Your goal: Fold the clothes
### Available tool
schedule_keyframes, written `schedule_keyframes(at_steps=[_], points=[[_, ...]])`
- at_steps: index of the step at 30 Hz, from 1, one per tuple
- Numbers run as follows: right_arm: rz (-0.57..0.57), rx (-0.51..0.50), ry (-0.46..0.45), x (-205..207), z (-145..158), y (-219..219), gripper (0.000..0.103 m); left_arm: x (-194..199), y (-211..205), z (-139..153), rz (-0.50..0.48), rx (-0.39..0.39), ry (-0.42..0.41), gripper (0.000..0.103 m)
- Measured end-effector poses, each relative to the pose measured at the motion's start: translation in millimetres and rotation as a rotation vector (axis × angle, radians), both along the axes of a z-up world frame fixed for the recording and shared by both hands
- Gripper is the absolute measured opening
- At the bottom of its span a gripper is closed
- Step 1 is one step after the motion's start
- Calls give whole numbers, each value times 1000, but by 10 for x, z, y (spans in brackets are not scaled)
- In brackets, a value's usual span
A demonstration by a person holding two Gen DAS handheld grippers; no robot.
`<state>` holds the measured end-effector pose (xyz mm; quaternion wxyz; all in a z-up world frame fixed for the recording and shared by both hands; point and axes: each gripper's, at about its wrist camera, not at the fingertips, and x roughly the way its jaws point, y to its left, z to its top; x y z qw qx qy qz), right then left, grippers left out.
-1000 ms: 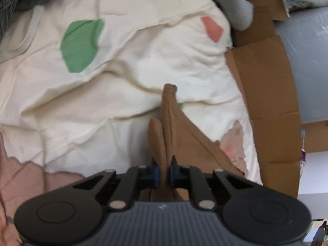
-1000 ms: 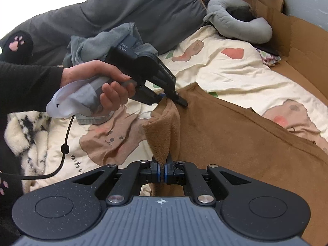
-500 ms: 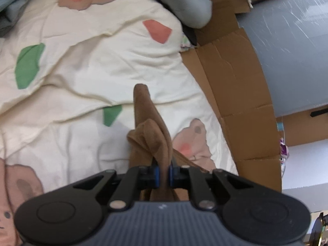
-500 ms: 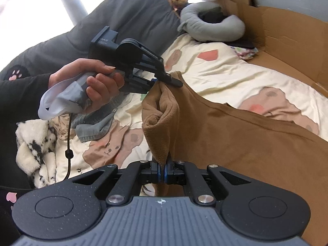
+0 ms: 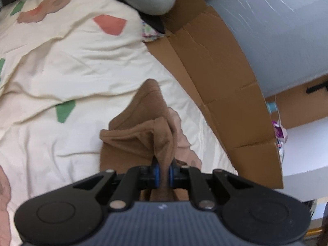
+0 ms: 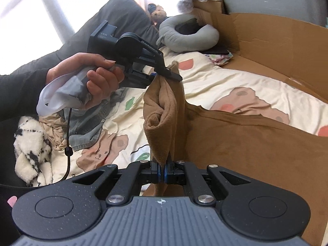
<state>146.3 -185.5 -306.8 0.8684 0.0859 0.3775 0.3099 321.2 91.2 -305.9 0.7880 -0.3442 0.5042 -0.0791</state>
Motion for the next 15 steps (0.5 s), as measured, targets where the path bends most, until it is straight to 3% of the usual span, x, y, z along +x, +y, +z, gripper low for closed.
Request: schedule_keyframes(at_steps=[6, 15], points=[[-50, 55, 15, -114, -24, -262, 2, 39, -299, 117, -21, 14, -7, 9], [-145, 133, 57, -267, -186, -800, 2, 154, -890, 195, -131, 65, -20, 9]])
